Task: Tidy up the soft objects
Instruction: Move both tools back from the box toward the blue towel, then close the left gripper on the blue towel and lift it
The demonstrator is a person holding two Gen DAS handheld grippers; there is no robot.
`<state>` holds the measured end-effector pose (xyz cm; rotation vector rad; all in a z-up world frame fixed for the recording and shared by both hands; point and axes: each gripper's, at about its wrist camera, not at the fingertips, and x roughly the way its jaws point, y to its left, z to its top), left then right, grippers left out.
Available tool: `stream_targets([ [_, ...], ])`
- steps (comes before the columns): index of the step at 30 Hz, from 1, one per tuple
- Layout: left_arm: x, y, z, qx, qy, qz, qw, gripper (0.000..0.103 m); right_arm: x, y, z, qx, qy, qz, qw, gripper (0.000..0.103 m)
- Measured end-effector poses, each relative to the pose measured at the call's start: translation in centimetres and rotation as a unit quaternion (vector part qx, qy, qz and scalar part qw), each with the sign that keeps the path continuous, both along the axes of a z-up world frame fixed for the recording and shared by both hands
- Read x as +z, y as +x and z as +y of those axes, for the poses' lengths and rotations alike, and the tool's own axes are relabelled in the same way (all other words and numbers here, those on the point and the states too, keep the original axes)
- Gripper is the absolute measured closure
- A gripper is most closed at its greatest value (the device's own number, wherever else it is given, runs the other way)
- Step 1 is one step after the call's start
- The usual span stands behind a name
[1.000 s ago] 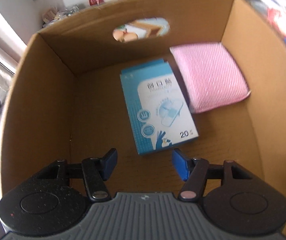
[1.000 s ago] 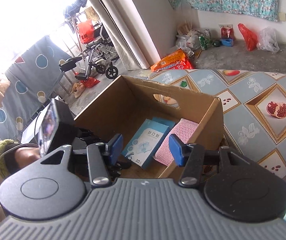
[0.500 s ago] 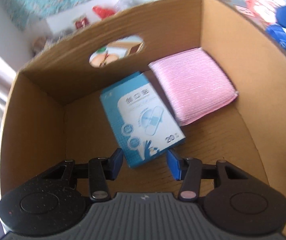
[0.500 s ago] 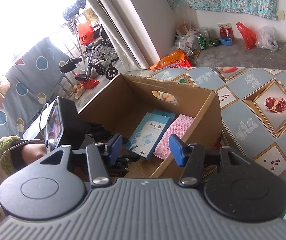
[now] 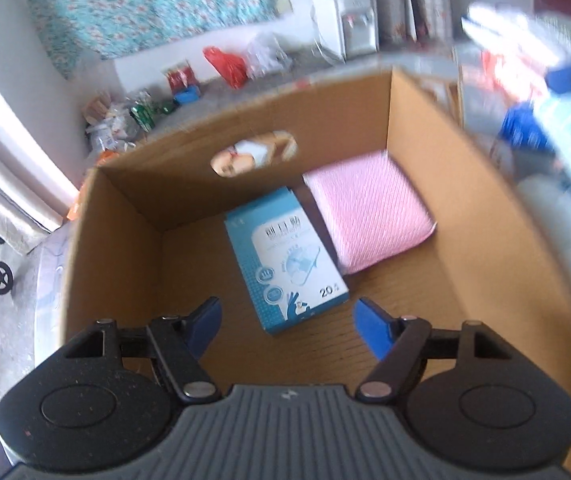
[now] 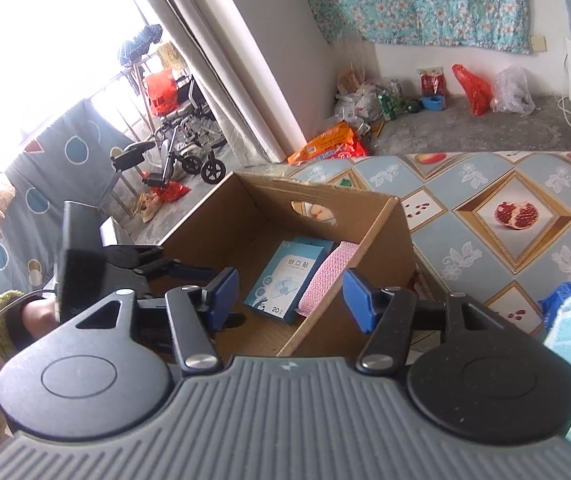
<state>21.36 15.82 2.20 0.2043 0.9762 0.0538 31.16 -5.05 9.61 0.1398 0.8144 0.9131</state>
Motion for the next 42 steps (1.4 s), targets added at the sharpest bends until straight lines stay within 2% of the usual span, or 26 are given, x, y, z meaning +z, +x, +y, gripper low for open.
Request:
stream_targets([
  [2, 1.7, -1.5, -0.1, 0.005, -0.02, -0.027, 0.9994, 0.022, 0.6, -1.0, -1.5, -0.011, 0.004, -0.007, 1.0, 0.042],
  [8, 6.1, -5.2, -2.4, -0.005, -0.086, -0.094, 0.9918, 0.017, 2.5, -4.1, -7.6, -0.064, 0.021, -0.026, 0.997, 0.036],
  [16, 8.2, -6.7, -9.2, -0.072, -0.135, -0.129, 0.9797, 0.016, 3.1, -7.9, -17.5, -0.154, 0.033, -0.041, 0.987, 0.03],
  [22, 7.0, -4.4, -15.2, -0.11, -0.136, -0.116, 0.9777, 0.016, 0.4, -9.0, -23.6, -0.207, 0.047, -0.022, 0.977, 0.03],
  [26, 6.1, -2.6, -18.5, -0.117, -0.138, -0.098, 0.9785, 0.016, -1.9, -8.4, -25.9, -0.22, 0.061, -0.001, 0.974, 0.03],
  [32, 4.5, 0.6, -21.6, -0.122, -0.136, -0.068, 0.9808, 0.017, -4.0, -6.3, -26.4, -0.221, 0.065, 0.017, 0.973, 0.03],
  [36, 3.4, 2.8, -23.0, -0.115, -0.135, -0.05, 0.9829, 0.021, -5.6, -4.9, -25.4, -0.204, 0.051, 0.023, 0.977, 0.036],
  [38, 2.9, 4.2, -22.9, -0.094, -0.153, -0.033, 0.9832, 0.025, -6.5, -4.4, -24.7, -0.19, 0.037, 0.024, 0.981, 0.038],
  [42, 2.0, 6.7, -22.5, -0.066, -0.208, -0.004, 0.9759, 0.026, -7.9, -3.5, -23.3, -0.172, 0.016, 0.022, 0.985, 0.038],
])
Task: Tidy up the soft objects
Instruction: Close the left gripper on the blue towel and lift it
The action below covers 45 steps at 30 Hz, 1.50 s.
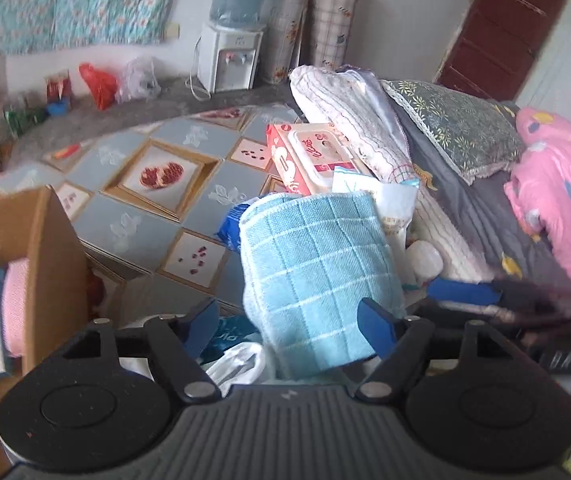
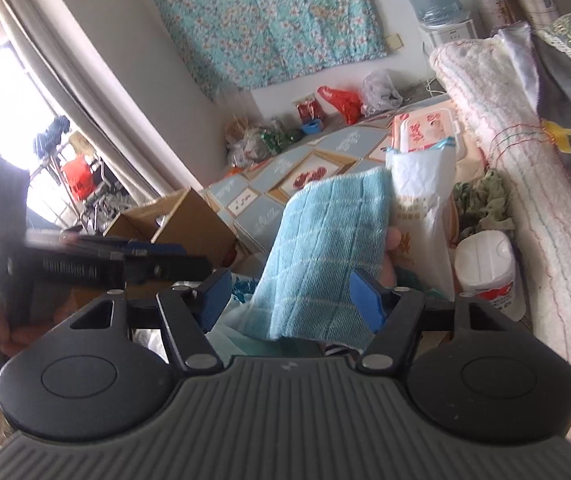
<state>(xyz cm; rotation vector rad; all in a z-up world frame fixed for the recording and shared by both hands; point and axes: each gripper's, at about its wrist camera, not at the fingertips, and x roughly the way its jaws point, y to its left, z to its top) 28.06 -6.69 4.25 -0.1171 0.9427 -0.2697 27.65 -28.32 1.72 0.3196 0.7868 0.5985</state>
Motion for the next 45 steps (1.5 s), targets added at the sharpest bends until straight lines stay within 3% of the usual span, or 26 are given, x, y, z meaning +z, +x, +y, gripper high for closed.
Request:
stream_targets([
  [7, -1.5, 3.3, -1.2, -0.004, -0.032, 0.034, 0.9989, 0.02, -2.0, 1.7, 1.8, 0.012, -0.041, -0.001, 0.999, 0.029],
  [11, -2.8, 4.9, -1.8, 0.006, -0.044, 0.06, 0.9972, 0.015, -2.7, 2.2, 2.7, 0.016, -0.06, -0.01, 0.998, 0.029],
  [18, -4.3, 6.5, -2.0, 0.016, -0.082, 0.098, 0.9917, 0.015, -3.0, 1.9, 3.6, 0.017, -0.09, -0.04, 0.995, 0.028],
  [20, -4.2, 6.6, -2.1, 0.012, -0.096, 0.096, 0.9907, 0.015, -3.1, 1.8, 3.8, 0.016, -0.099, -0.051, 0.994, 0.03],
  [24, -4.1, 6.5, -2.8, -0.003, -0.113, 0.094, 0.9892, 0.015, -3.2, 1.5, 4.5, 0.015, -0.129, -0.079, 0.988, 0.051],
  [33, -4.2, 6.6, -3.2, -0.005, -0.124, 0.101, 0.9871, 0.022, -3.1, -0.4, 6.5, 0.037, -0.191, -0.15, 0.969, 0.077],
  [40, -4.4, 6.3, -2.0, 0.007, -0.12, 0.107, 0.987, 0.051, -2.3, -1.7, 8.1, 0.078, -0.181, -0.173, 0.965, 0.083],
  [41, -4.4, 6.2, -1.7, 0.009, -0.119, 0.106, 0.9871, 0.06, -2.2, -2.1, 8.5, 0.083, -0.179, -0.176, 0.964, 0.083],
  [45, -4.3, 5.7, -0.8, 0.017, -0.103, 0.1, 0.9895, 0.081, -1.9, -2.7, 9.7, 0.097, -0.17, -0.173, 0.965, 0.083],
])
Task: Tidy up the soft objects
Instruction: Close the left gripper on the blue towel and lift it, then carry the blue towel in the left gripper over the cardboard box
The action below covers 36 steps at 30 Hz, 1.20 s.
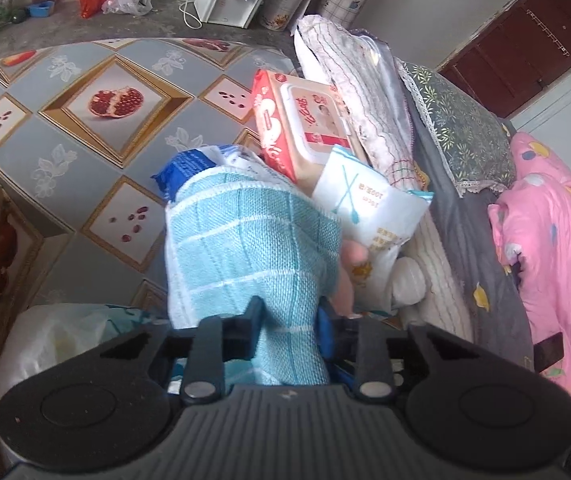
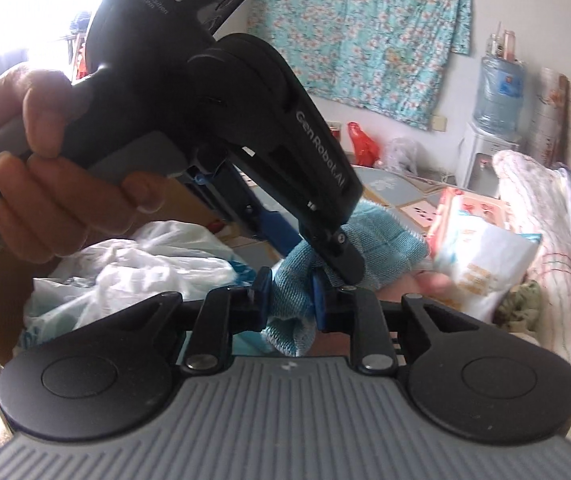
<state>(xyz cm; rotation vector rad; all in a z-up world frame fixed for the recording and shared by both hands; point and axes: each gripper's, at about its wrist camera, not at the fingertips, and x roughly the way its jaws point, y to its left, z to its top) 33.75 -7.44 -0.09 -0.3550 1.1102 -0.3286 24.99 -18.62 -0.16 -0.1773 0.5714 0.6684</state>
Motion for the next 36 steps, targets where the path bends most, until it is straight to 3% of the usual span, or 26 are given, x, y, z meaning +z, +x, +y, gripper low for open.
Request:
stream_targets([
  [2, 0.3, -0.6, 0.4, 0.0, 0.024, -0.013, 0.9996, 0.087, 0.2, -0.2, 0.4, 0.005, 0.009, 0.009, 1.0, 0.083],
  [5, 0.8, -1.7, 0.7, 0.0, 0.069, -0.037, 0.9969, 0.088, 0.8, -0.7, 0.6, 0.012, 0.029, 0.03, 0.999, 0.081],
  [10, 1.5, -3.0, 1.6, 0.0, 0.125, -0.068, 0.9898, 0.088, 1.2, -1.5, 0.4, 0.009, 0.034, 0.035, 0.999, 0.069],
  [13, 1.9, -3.7, 2.3, 0.001, 0.135, -0.083, 0.9874, 0.088, 1.6, -1.5, 0.0, -0.002, 0.038, 0.033, 0.999, 0.066],
  [21, 6.6, -7.4, 3.5, -0.011, 0.088, -0.152, 0.9843, 0.089, 3.6, -2.2, -4.2, -0.045, 0.112, 0.041, 0.992, 0.059],
  [24, 8.6, -9.3, 4.0, -0.017, 0.052, -0.174, 0.9833, 0.089, 4.4, -3.2, -6.4, -0.072, 0.132, 0.03, 0.988, 0.059],
  [27, 9.9, -11.1, 4.7, -0.033, -0.014, -0.188, 0.9815, 0.089, 4.8, -4.1, -9.0, -0.096, 0.166, 0.041, 0.981, 0.059],
  [31, 9.5, -13.0, 5.9, -0.06, -0.105, -0.17, 0.9779, 0.089, 4.1, -4.9, -11.5, -0.121, 0.199, 0.066, 0.97, 0.059],
  [34, 7.7, -13.6, 5.9, -0.072, -0.11, -0.14, 0.9814, 0.089, 2.5, -5.2, -12.8, -0.132, 0.242, 0.1, 0.956, 0.058],
  [36, 6.9, -14.0, 5.9, -0.076, -0.109, -0.132, 0.9824, 0.089, 1.0, -5.2, -13.5, -0.131, 0.291, 0.135, 0.938, 0.058],
])
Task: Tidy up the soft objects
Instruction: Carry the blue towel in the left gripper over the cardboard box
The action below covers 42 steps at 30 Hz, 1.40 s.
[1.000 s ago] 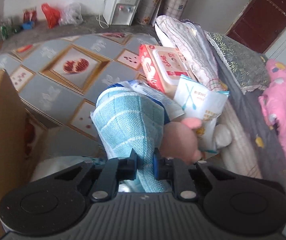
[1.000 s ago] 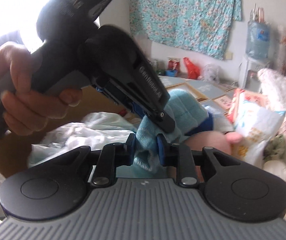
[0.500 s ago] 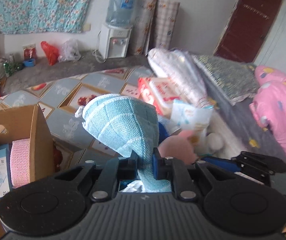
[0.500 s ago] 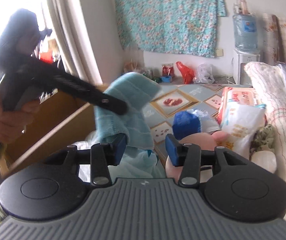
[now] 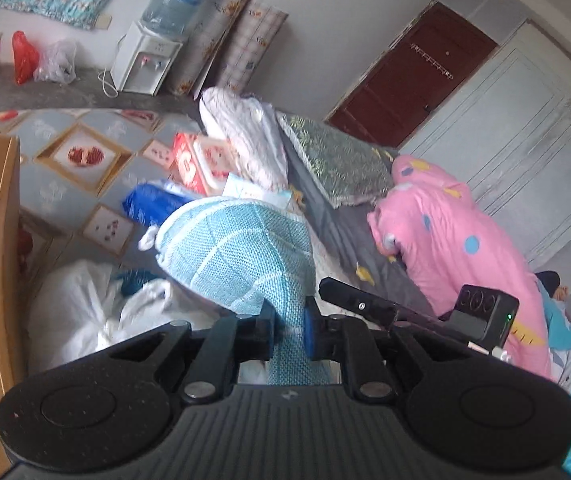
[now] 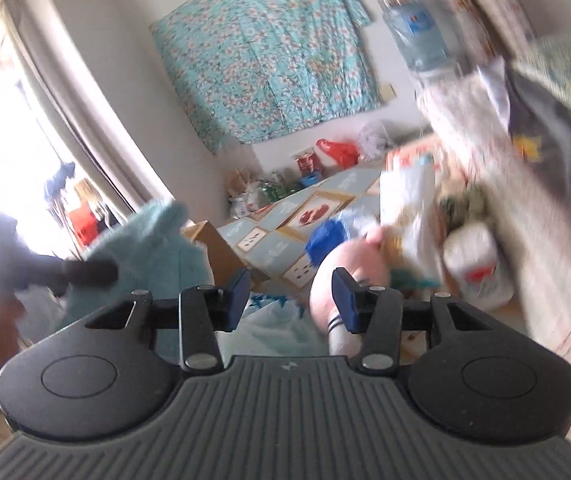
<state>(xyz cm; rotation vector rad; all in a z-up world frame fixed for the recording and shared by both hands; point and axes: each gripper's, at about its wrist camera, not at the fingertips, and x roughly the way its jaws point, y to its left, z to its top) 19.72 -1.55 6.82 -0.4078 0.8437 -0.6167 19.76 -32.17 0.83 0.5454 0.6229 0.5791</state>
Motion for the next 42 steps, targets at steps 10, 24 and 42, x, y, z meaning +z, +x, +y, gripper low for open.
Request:
stream_targets([
  [10, 3.6, -4.1, 0.1, -0.053, -0.065, -0.096, 0.9919, 0.089, -7.3, 1.6, -1.6, 0.071, 0.402, 0.063, 0.911, 0.016],
  [24, 2.6, -4.5, -1.4, -0.045, -0.017, -0.104, 0.9934, 0.089, -4.3, 1.6, 0.9, 0.15, 0.441, 0.039, 0.884, 0.008],
  [42, 2.9, -5.5, -1.7, 0.009, 0.076, -0.134, 0.9881, 0.089, 3.4, 0.4, 4.4, 0.143, 0.246, 0.008, 0.959, 0.038],
])
